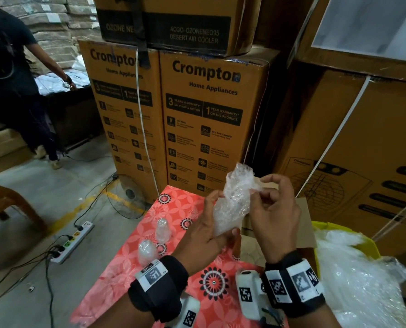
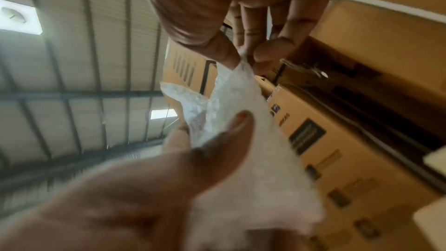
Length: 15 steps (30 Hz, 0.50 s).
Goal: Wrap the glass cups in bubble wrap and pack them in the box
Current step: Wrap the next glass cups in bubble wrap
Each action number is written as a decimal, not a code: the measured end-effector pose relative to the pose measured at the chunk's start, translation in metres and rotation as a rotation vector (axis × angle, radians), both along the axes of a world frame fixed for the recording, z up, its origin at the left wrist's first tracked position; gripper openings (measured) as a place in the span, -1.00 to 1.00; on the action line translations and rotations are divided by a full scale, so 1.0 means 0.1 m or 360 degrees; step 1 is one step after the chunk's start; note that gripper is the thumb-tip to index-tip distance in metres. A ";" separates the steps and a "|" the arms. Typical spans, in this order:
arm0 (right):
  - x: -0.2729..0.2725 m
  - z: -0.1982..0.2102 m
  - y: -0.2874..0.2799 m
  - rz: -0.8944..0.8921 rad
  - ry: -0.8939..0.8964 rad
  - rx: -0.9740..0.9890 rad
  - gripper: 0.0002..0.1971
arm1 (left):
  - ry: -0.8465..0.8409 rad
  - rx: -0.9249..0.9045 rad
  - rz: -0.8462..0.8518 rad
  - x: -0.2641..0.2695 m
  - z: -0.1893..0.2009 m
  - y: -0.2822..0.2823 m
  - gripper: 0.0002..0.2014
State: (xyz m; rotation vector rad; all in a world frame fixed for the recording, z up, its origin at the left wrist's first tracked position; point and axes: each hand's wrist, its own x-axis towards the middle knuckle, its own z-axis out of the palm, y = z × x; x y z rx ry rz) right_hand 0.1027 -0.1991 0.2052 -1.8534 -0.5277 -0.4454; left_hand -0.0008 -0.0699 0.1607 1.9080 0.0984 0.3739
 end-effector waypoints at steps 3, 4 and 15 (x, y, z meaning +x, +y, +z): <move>-0.04 0.01 -0.03 -0.0027 -0.0265 -0.0295 -0.67 | -0.0042 0.0006 -0.0012 -0.02 0.02 -0.03 -0.25; -0.06 0.01 -0.03 -0.0029 -0.0328 -0.0412 -0.73 | -0.0039 0.0016 -0.0009 -0.03 0.03 -0.04 -0.25; -0.02 0.00 0.01 0.0437 0.0219 -0.0425 -0.29 | -0.0102 0.0075 0.0020 -0.03 -0.01 -0.02 -0.20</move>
